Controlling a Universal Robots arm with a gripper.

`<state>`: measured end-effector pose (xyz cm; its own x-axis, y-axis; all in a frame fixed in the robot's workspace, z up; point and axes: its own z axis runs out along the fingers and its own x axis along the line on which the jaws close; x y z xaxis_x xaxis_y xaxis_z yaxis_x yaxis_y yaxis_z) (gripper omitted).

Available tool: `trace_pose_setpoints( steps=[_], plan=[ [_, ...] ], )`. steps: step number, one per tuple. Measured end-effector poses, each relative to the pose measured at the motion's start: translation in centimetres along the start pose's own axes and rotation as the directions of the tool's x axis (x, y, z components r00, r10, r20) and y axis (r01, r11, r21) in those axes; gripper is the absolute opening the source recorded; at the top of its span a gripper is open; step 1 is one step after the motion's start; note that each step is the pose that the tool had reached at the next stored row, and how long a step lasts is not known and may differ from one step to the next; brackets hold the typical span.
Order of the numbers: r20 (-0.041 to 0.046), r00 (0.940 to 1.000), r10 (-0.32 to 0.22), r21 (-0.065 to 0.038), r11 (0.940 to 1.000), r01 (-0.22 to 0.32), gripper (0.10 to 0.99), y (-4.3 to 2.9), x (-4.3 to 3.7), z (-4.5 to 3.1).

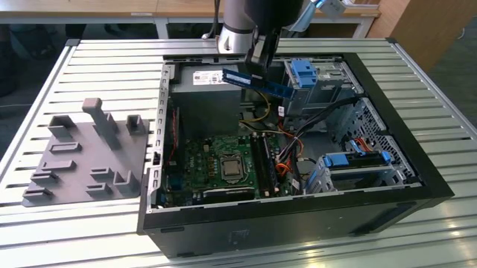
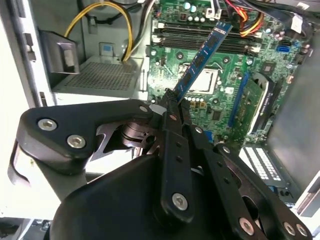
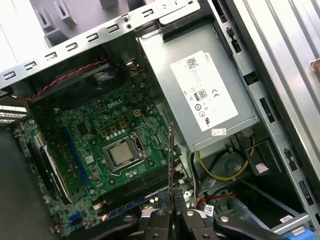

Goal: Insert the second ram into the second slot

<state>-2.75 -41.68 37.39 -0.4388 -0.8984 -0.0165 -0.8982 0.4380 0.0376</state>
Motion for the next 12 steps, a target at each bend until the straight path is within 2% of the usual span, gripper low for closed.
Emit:
trace_pose_setpoints(
  steps=[2,6,9,12],
  plan=[
    [0.0005,1.0000,0.007,0.000,1.0000,-0.007,0.137,-0.05,0.13,0.02],
    [0.0026,0.9973,0.073,0.001,0.9973,-0.073,0.137,-0.07,0.13,0.10],
    [0.0047,0.9919,0.127,0.002,0.9919,-0.127,0.137,-0.07,0.13,0.18],
    [0.0070,0.9836,0.180,0.002,0.9836,-0.180,0.137,-0.07,0.13,0.26]
  ],
)
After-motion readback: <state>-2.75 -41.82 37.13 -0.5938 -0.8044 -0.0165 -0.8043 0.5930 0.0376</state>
